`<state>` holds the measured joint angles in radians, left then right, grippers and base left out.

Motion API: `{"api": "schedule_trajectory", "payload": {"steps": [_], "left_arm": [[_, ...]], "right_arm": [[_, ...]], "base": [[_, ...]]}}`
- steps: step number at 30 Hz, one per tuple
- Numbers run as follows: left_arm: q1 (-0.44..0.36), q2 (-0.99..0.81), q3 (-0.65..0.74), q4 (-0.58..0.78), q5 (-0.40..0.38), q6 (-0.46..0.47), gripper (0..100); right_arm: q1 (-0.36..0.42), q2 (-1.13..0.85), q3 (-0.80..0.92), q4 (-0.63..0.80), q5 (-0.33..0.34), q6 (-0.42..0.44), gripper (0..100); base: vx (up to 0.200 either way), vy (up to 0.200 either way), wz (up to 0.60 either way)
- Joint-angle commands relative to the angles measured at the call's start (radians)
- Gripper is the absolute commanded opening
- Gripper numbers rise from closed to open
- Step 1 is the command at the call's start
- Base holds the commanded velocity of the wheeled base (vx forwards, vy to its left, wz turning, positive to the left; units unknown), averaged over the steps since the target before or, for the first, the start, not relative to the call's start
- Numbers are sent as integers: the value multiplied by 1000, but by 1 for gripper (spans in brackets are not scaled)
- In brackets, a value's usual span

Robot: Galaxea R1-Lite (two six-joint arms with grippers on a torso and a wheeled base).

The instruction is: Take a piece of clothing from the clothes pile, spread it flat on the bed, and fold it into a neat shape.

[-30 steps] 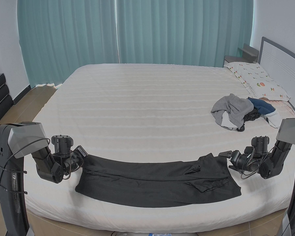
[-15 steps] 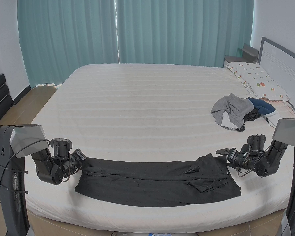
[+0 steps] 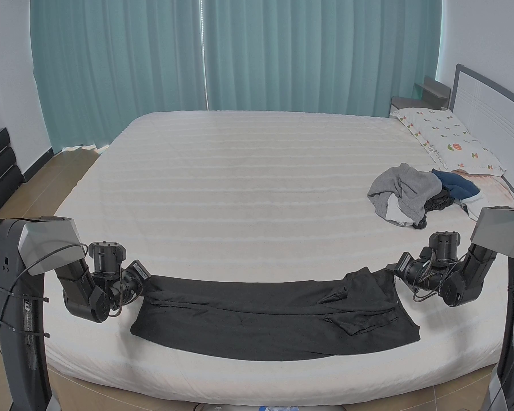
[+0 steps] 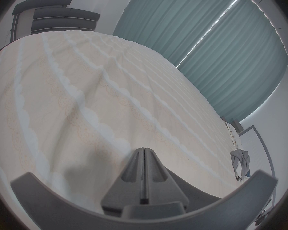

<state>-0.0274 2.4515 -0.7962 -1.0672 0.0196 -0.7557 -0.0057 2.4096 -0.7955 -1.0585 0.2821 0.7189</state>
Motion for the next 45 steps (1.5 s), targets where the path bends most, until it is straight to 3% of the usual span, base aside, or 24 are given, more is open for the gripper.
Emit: {"api": "schedule_trajectory", "payload": {"steps": [1, 12, 13, 15, 16, 31, 34, 38, 45], "left_arm": [[0, 1, 0, 1, 0, -1, 0], [0, -2, 6, 3, -3, 1, 0], [0, -2, 9, 3, -7, 1, 0], [0, -5, 9, 6, -9, 1, 0], [0, -5, 11, 6, -9, 1, 100], [15, -134, 64, 0, -7, 26, 100], [11, -189, 166, 0, -7, 23, 100], [1, -233, 241, 0, -13, 4, 100], [-52, -250, 342, -34, -52, -175, 100]], "right_arm": [[-7, 6, 12, -54, 5, 1, 0], [-19, 52, 13, -100, 6, -4, 0], [-19, 51, 13, -101, 6, -3, 100], [-19, 40, 19, -103, 6, -1, 100], [-19, 39, 19, -103, 6, -1, 100], [-31, -188, 242, -112, -3, 4, 100], [13, -254, 383, -129, -1, 91, 100], [47, -274, 423, -127, -4, 186, 100], [128, -265, 457, -129, -3, 201, 100]], "base": [[0, 0, 0], [0, 0, 0], [0, 0, 0], [0, 0, 0], [0, 0, 0], [0, 0, 0], [-133, 0, 0], [-200, 0, 0], [0, 0, 0]]}}
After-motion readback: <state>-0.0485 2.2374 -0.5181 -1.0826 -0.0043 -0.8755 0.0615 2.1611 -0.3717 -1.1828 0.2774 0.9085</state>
